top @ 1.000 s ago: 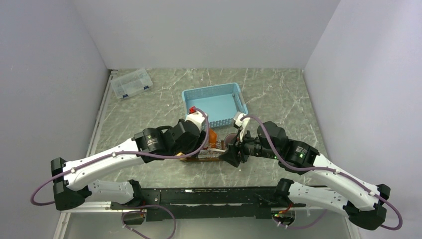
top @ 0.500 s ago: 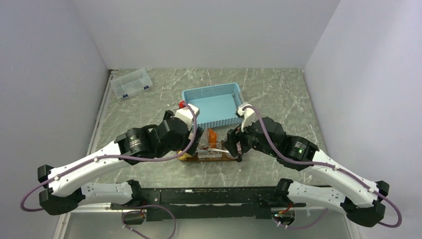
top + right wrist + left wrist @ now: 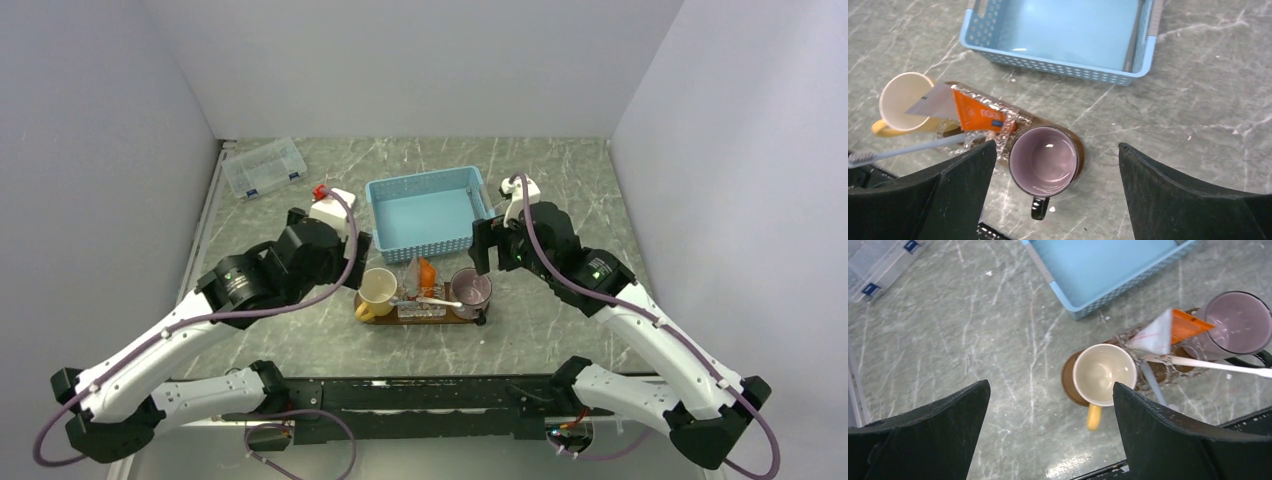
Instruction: Prepare toiletry sets of a toothbrush and toothpaste on the tray
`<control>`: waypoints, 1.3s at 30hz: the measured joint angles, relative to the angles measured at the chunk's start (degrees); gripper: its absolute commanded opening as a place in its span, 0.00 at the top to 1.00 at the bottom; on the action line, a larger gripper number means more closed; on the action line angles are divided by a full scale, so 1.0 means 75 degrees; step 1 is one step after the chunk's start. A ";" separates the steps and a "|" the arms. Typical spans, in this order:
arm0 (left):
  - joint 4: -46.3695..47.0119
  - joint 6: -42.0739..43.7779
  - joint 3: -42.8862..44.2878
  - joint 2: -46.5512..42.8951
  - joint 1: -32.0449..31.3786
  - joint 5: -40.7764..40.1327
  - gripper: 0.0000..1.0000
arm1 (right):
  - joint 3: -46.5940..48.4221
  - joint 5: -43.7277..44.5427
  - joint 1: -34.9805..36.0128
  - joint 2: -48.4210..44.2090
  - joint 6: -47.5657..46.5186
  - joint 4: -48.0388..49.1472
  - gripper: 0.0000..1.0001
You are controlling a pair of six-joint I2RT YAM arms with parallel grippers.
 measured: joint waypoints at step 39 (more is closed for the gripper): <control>0.1676 0.1035 -0.2116 -0.0743 0.4721 0.1673 0.01 | -0.2081 0.0565 -0.3171 0.0160 0.0895 0.1705 0.00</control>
